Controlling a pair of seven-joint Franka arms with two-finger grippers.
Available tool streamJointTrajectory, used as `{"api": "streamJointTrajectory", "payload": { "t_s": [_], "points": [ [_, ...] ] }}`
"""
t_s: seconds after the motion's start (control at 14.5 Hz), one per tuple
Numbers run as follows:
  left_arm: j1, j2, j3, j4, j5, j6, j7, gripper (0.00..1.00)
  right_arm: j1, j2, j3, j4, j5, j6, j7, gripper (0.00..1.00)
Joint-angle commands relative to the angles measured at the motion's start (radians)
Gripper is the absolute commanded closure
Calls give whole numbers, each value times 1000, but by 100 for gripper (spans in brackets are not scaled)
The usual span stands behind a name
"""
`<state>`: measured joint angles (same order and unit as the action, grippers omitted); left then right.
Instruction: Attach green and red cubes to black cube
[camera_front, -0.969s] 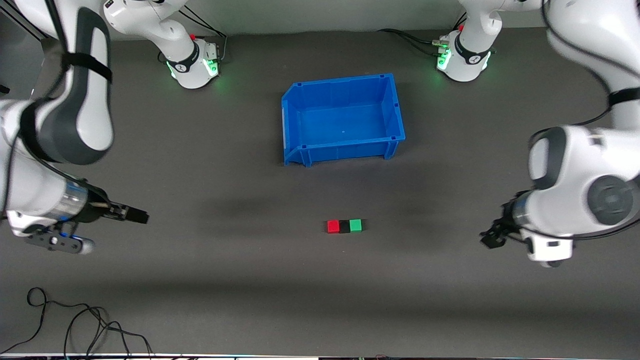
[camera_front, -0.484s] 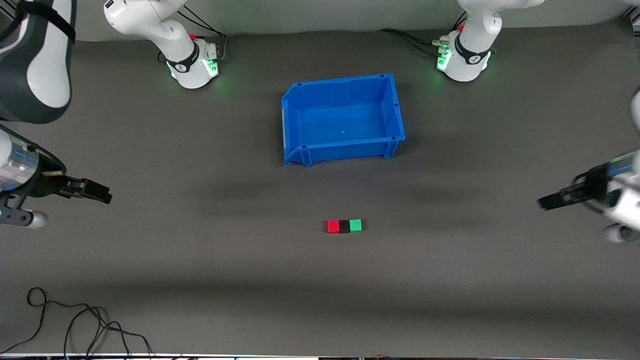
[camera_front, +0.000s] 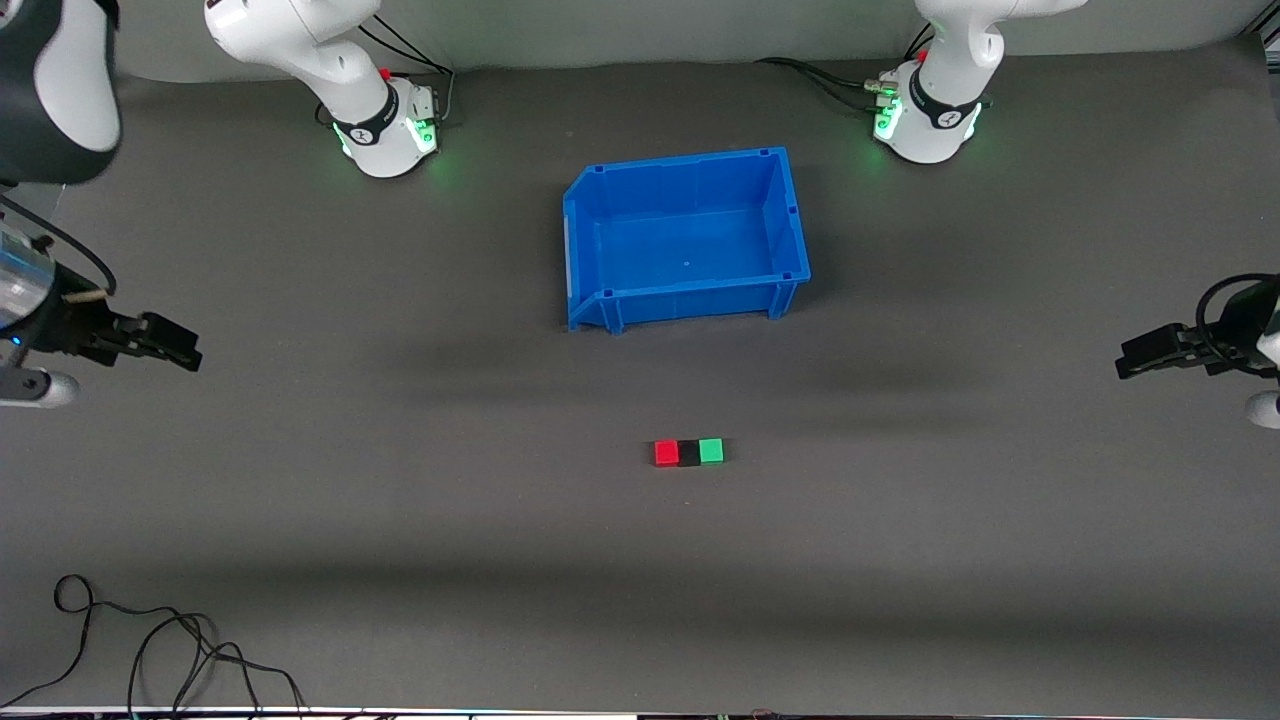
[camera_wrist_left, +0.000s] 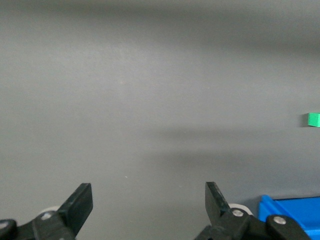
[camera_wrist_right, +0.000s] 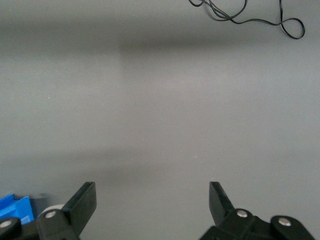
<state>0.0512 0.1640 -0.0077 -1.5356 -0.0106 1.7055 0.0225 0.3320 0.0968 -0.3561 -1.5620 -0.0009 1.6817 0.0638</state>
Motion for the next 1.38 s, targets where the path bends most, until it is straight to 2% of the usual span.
{"api": "streamJointTrajectory", "payload": {
  "t_s": [0.0,0.14,0.21,0.48,0.69,1.31],
  "points": [
    [-10,-78,-2,-113,27,48,28,0,-201,-52,200,-50,-25,17,-9,0],
    [-11,-74,-5,-104,27,26,37,0,-341,-52,329,-49,-19,13,-9,0],
    [-10,-64,-5,-91,27,19,60,0,-376,-55,359,-47,-14,0,-7,0],
    [-10,-14,-5,-41,6,8,65,0,-373,-54,365,-33,-11,-37,-9,0],
    [-13,-15,-6,-35,6,3,63,0,-373,-37,364,5,-13,-74,-9,0],
    [-2,-15,-6,-15,6,-21,68,0,-372,-34,367,5,-10,-108,-4,0]
  ]
}}
